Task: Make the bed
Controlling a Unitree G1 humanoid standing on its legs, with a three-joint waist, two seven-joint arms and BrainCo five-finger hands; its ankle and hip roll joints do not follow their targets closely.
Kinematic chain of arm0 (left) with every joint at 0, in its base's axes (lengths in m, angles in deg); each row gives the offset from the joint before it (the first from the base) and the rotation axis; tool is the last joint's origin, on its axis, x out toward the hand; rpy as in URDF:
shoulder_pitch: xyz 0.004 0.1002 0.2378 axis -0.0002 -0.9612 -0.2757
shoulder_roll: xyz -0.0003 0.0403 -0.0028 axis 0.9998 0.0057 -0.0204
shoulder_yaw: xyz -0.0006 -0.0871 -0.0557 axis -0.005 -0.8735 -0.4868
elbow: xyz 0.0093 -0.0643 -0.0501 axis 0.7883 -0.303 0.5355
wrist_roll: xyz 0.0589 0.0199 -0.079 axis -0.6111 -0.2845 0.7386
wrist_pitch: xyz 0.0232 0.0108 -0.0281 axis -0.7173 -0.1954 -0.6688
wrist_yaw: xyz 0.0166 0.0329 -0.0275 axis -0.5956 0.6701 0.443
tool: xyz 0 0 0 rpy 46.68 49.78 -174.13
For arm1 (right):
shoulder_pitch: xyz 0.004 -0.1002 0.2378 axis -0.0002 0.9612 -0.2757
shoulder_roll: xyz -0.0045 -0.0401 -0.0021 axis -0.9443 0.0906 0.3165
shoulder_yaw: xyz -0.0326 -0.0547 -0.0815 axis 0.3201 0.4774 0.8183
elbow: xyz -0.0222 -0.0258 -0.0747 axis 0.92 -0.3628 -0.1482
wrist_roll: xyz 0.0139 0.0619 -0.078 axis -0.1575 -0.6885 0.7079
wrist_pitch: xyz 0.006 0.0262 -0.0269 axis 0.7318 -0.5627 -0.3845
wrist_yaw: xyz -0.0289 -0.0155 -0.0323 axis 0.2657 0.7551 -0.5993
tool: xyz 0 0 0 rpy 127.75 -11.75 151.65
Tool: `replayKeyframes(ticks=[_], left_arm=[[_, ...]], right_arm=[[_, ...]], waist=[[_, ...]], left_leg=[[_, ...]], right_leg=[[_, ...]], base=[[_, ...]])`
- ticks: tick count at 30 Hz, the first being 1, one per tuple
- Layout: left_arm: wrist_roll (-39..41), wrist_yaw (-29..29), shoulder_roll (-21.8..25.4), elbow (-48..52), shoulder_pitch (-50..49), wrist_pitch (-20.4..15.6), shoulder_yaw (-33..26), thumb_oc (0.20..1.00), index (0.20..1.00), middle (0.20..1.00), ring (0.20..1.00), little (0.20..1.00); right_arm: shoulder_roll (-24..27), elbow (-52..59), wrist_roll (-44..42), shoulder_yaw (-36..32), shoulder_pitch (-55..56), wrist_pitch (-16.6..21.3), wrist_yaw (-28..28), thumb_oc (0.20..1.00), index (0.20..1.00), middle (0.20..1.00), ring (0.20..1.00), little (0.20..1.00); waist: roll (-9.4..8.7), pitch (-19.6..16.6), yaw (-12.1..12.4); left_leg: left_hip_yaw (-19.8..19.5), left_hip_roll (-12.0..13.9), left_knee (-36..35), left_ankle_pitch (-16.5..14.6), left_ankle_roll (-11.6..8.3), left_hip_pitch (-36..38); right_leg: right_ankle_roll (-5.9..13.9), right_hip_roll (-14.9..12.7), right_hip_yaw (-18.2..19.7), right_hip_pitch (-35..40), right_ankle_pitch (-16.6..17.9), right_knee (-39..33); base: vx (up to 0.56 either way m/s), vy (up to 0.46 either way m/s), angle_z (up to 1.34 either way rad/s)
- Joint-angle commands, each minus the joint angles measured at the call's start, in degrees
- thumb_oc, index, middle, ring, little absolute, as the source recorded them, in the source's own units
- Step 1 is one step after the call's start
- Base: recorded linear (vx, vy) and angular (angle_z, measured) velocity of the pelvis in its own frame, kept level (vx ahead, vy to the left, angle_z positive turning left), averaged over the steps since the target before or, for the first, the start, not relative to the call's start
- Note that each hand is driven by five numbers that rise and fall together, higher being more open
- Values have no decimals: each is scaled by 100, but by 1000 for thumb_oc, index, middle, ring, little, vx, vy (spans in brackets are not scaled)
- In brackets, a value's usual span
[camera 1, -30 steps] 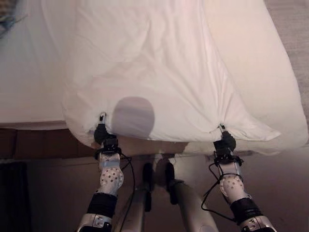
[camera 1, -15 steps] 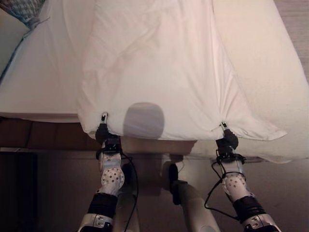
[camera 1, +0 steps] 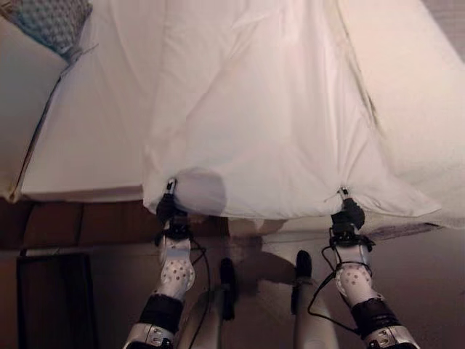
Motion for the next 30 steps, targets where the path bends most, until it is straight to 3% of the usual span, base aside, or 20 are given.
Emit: replayKeyframes(ticks=[1,4,6,8,11,13,17,18,20,23,25,26,28,30], left_arm=[[-493,31,317,600,4,-280,-198,200,200,200,200,200],[-512,162,197,592,44,-311,-110,200,200,200,200,200],[-492,170,62,553,-40,-269,-89,200,200,200,200,200],[-413,180,-31,580,-81,-302,-111,200,200,200,200,200],[-404,148,-93,493,-108,-247,-50,200,200,200,200,200],[-334,156,-150,454,-156,-229,-4,200,200,200,200,200],[-131,202,-208,488,-221,-215,-27,200,200,200,200,200],[-271,273,-121,589,-242,-247,-83,200,200,200,200,200],[-331,343,-38,682,-233,-347,-170,200,200,200,200,200],[-356,438,25,743,-144,-462,-234,200,200,200,200,200],[-372,419,95,743,-86,-452,-257,200,200,200,200,200],[-370,416,94,740,-83,-453,-258,200,200,200,200,200],[-417,403,252,712,53,-458,-215,200,200,200,200,200],[-462,503,303,501,325,-453,-2,200,200,200,200,200]], right_arm=[[11,274,89,58,375,165,326,200,200,200,200,200],[61,274,43,43,405,169,357,200,200,200,200,200],[123,221,-15,15,495,136,348,200,200,200,200,200],[184,200,8,-3,504,92,351,200,200,200,200,200],[292,105,-5,-61,548,50,343,200,200,200,200,200],[336,59,25,-70,573,2,342,200,200,200,200,200],[339,22,38,-79,547,15,297,200,200,200,200,200],[366,31,61,-59,511,35,270,200,200,200,200,200],[388,11,84,-64,428,86,236,200,200,200,200,200],[407,9,127,-79,344,154,125,200,200,200,200,200],[461,5,218,-100,320,174,58,200,200,200,200,200],[462,4,219,-100,317,174,57,200,200,200,200,200],[474,28,320,-116,253,212,4,200,200,200,200,200],[431,77,370,-188,248,241,-47,200,200,200,200,200]], waist=[[-204,-136,-71],[-167,-206,-70],[-66,-294,-93],[-40,-271,-88],[-8,-155,-107],[-17,-173,-89],[-21,-264,-72],[-17,-290,-5],[-82,-232,74],[-44,-218,69],[28,-198,101],[28,-196,104],[90,-136,119],[86,-129,-31]], left_leg=[[-516,-404,-549,164,-289,219],[-552,-580,-662,218,-262,243],[-555,-591,-460,195,-299,163],[-364,-515,33,118,-480,53],[-194,-275,1176,488,-900,-459],[-228,-307,1295,475,-882,-589],[-417,-47,514,424,-651,-493],[-962,195,-285,664,-600,-270],[-1550,567,-680,1027,-664,-289],[-1421,1114,-1246,1330,-799,-257],[-1310,1301,-1628,1460,-898,-132],[-1305,1304,-1654,1472,-899,-116],[-1245,1301,-1603,1492,-983,-203],[-822,1112,-1186,1213,-975,-428]], right_leg=[[-49,814,104,406,422,-934],[-136,985,33,363,489,-1067],[-197,814,51,622,453,-1308],[-209,696,-38,794,483,-1403],[-350,560,-136,1105,385,-1496],[-385,496,-144,1186,383,-1553],[-339,450,-68,1167,293,-1508],[-352,535,43,1075,174,-1339],[-372,536,211,898,50,-1029],[-302,401,254,685,-107,-765],[-212,324,275,619,-159,-674],[-213,325,277,620,-161,-671],[-13,82,339,511,12,-748],[258,-483,331,649,308,-1109]], base=[[34,41,19],[23,-6,0],[21,-62,-6],[-8,-136,6],[-18,-139,40],[10,-67,45],[59,35,-2],[64,104,0],[45,158,-10],[40,277,-39],[47,337,-13],[13,493,-8],[5,646,-5],[51,664,2]])
